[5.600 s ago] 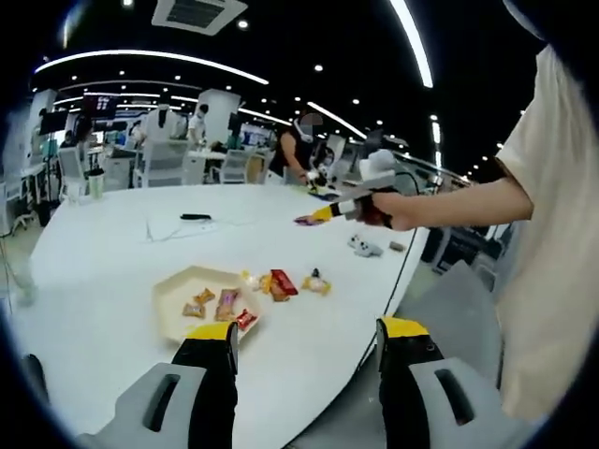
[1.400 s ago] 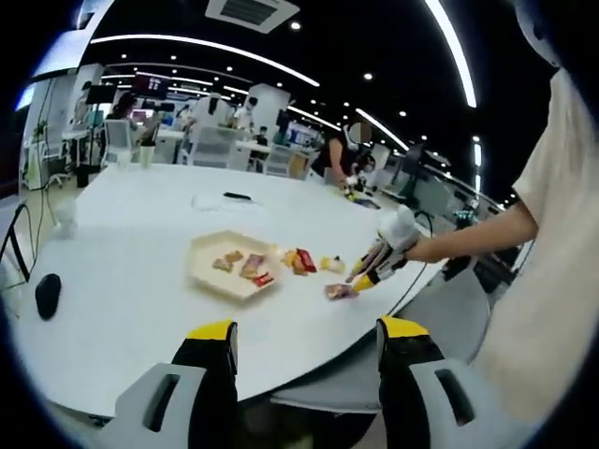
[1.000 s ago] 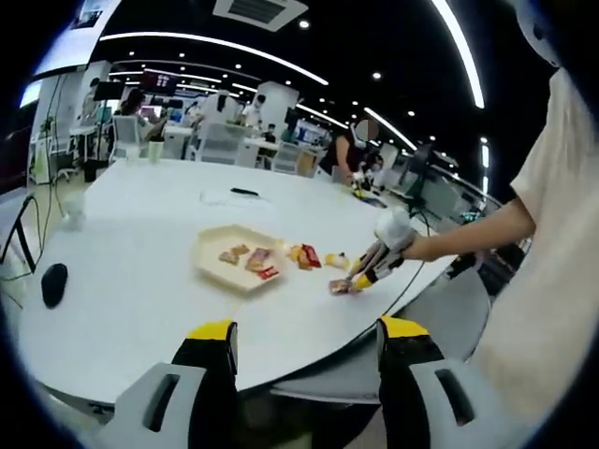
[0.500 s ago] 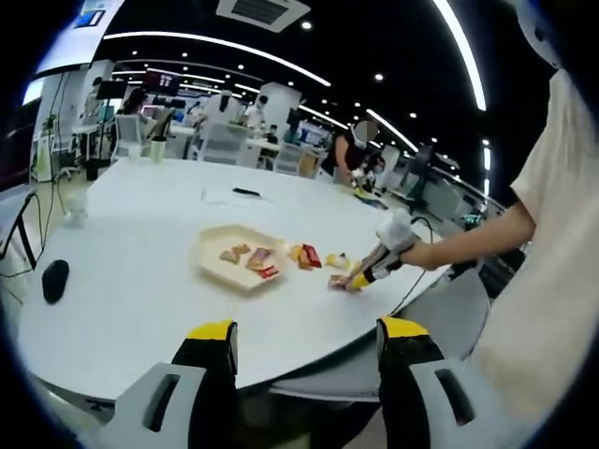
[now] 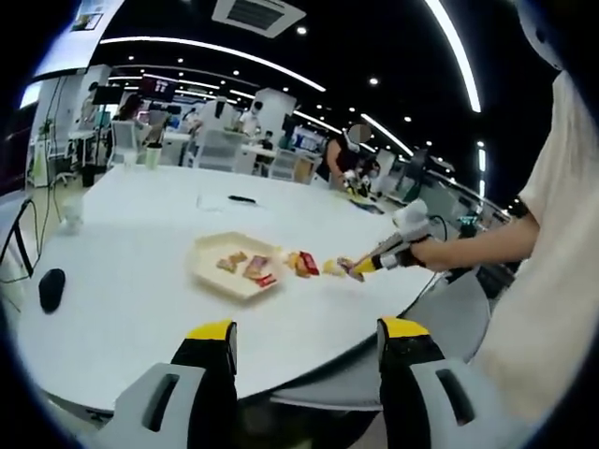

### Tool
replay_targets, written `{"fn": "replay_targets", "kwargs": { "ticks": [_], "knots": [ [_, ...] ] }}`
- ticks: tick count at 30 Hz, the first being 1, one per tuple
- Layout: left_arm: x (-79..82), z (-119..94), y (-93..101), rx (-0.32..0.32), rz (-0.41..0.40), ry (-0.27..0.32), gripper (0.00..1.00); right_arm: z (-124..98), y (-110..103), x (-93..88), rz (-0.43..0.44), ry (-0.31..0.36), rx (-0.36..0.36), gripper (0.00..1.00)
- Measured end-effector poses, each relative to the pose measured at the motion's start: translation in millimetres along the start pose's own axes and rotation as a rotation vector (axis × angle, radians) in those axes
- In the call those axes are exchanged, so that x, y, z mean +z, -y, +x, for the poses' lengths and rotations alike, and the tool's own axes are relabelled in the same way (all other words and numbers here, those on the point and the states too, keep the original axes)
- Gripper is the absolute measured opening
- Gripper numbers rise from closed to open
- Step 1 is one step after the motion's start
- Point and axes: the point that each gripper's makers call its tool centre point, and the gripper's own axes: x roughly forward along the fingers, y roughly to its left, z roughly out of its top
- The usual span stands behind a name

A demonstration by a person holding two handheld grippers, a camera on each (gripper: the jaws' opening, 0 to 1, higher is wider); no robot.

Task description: Place the target food into the container with the food tongs after gripping and lifting it, then release it inside without dropping or visibly crushing the food.

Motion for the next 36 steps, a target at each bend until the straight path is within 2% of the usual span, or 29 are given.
{"fn": "replay_targets", "kwargs": {
  "ticks": [3, 8, 11, 13, 21, 27, 36],
  "knots": [
    [1.6, 1, 0.0, -0.009, 0.005, 0.003, 0.6, -11, 0, 14.1, 0.051, 0.06, -0.016, 0.2],
    [3.1, 1, 0.4, -0.021, 0.014, 0.003, 0.6, -26, 1, 36.9, 0.085, 0.136, -0.034, 0.2],
    [4.4, 2, 0.9, -0.029, 0.02, 0.004, 0.6, -34, 3, 50.1, 0.083, 0.172, -0.049, 0.2],
    [5.3, 3, 1.2, -0.034, 0.023, 0.004, 0.6, -40, 4, 61.6, 0.049, 0.19, -0.071, 0.2],
    [8.6, 4, 3.2, -0.057, 0.038, 0.003, 0.6, -56, 7, 97.2, 0.074, 0.283, -0.07, 0.2],
    [10.0, 4, 2.1, -0.064, 0.043, 0.006, 0.6, -63, 8, 117.5, 0.073, 0.33, -0.07, 0.2],
    [12.1, 5, 1.2, -0.073, 0.047, 0.012, 0.6, -62, 2, 137.2, 0.018, 0.345, -0.069, 0.2]
  ]
}}
